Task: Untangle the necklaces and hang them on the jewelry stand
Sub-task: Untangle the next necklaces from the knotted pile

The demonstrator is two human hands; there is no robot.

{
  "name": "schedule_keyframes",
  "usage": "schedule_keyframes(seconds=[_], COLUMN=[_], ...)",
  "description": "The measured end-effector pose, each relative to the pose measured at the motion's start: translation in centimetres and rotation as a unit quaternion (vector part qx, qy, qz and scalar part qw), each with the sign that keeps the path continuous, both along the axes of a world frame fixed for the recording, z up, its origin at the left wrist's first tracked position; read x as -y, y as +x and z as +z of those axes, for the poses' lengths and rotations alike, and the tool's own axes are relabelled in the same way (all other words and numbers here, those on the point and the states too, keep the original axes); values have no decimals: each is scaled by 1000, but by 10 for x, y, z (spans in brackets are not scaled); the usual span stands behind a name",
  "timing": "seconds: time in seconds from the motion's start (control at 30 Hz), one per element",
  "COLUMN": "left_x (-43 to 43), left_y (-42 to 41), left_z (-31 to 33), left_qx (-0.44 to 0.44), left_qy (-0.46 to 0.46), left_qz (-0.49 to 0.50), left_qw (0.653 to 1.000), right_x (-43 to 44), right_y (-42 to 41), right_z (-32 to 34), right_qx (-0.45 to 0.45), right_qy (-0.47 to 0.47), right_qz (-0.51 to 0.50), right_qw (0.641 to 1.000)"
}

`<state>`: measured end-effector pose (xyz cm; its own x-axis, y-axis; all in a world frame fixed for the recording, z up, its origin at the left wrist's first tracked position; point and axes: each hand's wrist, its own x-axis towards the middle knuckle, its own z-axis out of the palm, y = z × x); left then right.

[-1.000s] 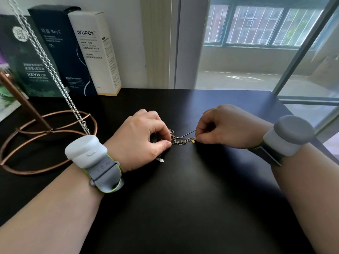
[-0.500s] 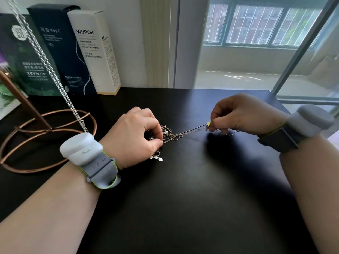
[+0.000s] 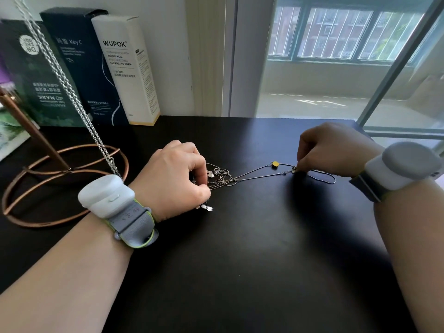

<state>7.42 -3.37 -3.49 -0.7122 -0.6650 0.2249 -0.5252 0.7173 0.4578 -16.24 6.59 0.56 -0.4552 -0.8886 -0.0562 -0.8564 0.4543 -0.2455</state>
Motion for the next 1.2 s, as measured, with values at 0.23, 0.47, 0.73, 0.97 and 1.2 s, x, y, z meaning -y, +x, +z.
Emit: schedule_keyframes(seconds=[0.23, 0.47, 0.73, 0.97, 1.2], left_x=[-4, -2, -2, -1, -2], left_y=[-3, -4, -3, -2, -6], left_z=[-1, -2, 0, -1, -2], left_qx=[-35, -29, -5, 1, -48], left_qy=[1, 0, -5, -7, -13], left_qz=[-30, -25, -25, -20, 3], left_qw=[999, 999, 1000, 1000, 999], right_x=[12, 22, 18, 16, 21], right_y=[29, 43, 38, 26, 41], right_z=[-17, -28, -29, -26, -29], right_qx=[82, 3, -24, -7, 16], right_qy=[-119, -70, -21, -57, -98], right_qz=[153, 236, 240, 202, 224], right_qw=[978, 969, 970, 978, 969])
